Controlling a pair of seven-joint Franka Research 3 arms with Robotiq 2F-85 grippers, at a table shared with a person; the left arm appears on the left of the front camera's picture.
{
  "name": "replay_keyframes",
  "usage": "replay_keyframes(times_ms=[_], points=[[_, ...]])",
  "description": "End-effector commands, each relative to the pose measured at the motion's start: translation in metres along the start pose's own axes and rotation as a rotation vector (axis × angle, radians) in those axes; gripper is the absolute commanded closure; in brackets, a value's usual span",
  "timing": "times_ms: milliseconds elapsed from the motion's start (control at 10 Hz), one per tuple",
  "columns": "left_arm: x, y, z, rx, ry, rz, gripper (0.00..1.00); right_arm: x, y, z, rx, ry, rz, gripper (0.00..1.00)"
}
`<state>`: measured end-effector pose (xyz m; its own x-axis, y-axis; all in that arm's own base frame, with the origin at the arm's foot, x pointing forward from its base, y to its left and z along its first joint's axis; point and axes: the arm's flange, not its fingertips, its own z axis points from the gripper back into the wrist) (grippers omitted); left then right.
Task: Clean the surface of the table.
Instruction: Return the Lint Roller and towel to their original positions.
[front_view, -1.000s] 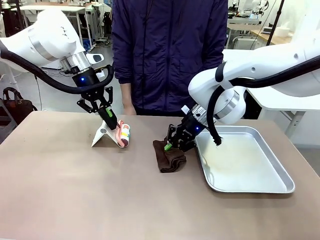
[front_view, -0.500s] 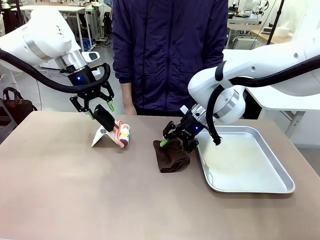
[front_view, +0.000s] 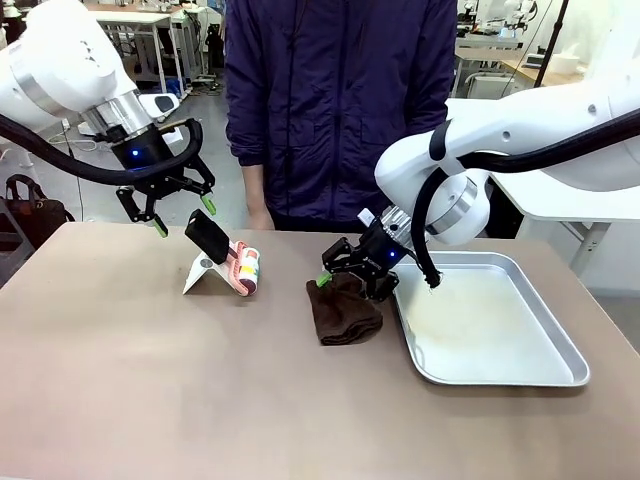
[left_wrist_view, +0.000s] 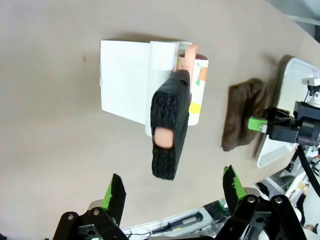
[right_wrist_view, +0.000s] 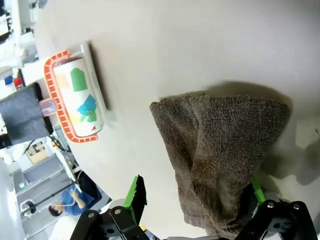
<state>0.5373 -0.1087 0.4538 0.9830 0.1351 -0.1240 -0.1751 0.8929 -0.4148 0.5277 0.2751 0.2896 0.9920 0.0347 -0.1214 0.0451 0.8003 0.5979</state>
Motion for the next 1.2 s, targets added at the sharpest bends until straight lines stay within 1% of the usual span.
replay_keyframes(times_ms=[0,100,300,400,500,600,700,800,900,1000,1100], points=[[-0.026,0.017,0.008,-0.078,-0.013,-0.057,0.00,-0.001,0.012,0.012,-0.047,-0.006,0.088,0.00],[-0.039,0.024,0.015,-0.108,-0.031,-0.068,0.00,-0.002,0.022,0.024,-0.107,-0.016,0.106,0.00],[-0.072,0.044,0.030,-0.230,-0.055,-0.120,0.00,-0.004,0.045,0.054,-0.246,0.016,0.144,0.00],[-0.092,0.061,0.038,-0.303,-0.044,-0.182,0.00,-0.010,0.051,0.075,-0.253,-0.001,0.146,0.00],[-0.108,0.082,0.043,-0.358,-0.031,-0.230,0.00,-0.020,0.048,0.096,-0.209,-0.011,0.137,0.00],[-0.123,0.105,0.047,-0.423,-0.032,-0.257,0.00,-0.036,0.036,0.115,-0.130,-0.013,0.121,0.00],[-0.136,0.131,0.048,-0.495,-0.045,-0.267,0.00,-0.056,0.018,0.133,-0.035,-0.018,0.108,0.00],[-0.145,0.162,0.046,-0.595,-0.062,-0.253,0.00,-0.082,-0.007,0.153,0.081,-0.031,0.078,0.00],[-0.145,0.186,0.044,-0.698,-0.071,-0.250,0.00,-0.103,-0.030,0.171,0.181,-0.053,0.062,0.00],[-0.139,0.204,0.040,-0.796,-0.136,-0.204,0.00,-0.118,-0.056,0.186,0.283,-0.063,0.043,0.00],[-0.130,0.215,0.036,-0.890,-0.118,-0.264,0.00,-0.129,-0.082,0.198,0.371,-0.071,0.036,0.00]])
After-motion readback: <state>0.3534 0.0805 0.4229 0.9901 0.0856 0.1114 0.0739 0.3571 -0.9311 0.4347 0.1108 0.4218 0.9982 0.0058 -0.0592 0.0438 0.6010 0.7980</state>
